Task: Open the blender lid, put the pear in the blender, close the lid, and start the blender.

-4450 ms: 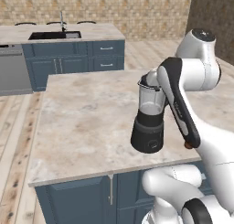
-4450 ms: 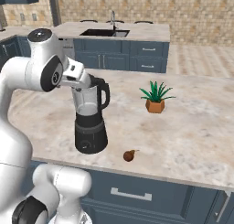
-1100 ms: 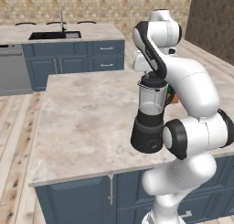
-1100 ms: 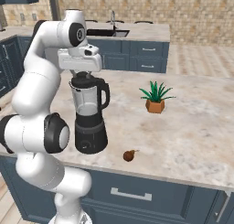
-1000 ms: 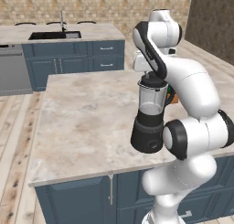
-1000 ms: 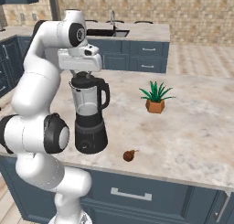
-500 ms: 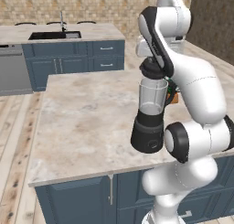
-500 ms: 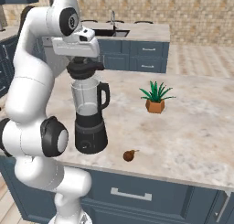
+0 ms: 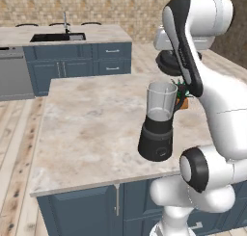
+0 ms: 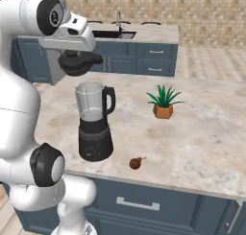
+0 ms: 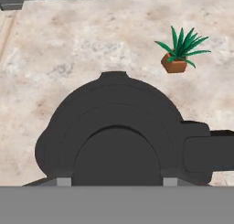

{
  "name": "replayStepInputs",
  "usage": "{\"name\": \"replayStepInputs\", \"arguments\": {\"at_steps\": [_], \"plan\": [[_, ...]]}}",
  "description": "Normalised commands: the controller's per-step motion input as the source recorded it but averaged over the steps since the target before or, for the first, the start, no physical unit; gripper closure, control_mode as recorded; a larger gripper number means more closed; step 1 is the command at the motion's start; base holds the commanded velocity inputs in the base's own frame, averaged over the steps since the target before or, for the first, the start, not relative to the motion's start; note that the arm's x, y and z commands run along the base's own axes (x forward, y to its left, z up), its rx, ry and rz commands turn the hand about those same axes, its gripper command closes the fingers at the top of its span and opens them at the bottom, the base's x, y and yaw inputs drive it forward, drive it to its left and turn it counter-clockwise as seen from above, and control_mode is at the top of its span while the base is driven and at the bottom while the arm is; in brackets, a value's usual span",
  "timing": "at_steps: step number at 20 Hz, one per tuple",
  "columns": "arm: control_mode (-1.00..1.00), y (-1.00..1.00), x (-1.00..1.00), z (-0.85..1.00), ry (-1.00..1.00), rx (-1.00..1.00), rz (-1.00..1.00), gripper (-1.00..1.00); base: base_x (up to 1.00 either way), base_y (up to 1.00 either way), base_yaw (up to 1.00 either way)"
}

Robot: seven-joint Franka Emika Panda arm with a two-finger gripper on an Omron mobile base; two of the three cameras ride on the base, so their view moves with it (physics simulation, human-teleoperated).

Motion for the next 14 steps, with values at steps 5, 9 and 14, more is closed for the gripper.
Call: {"name": "replayStepInputs", "arguments": {"at_steps": [5,9,14], "plan": [[-1.0,0.65,-0.77,-0.2,0.0,0.0,0.0,1.0,0.0,0.0,0.0],[-1.0,1.0,-0.51,-0.31,0.12,0.0,0.0,1.0,0.0,0.0,0.0],[-1.0,0.98,-0.32,-0.56,0.12,0.0,0.0,1.0,0.0,0.0,0.0]]}}
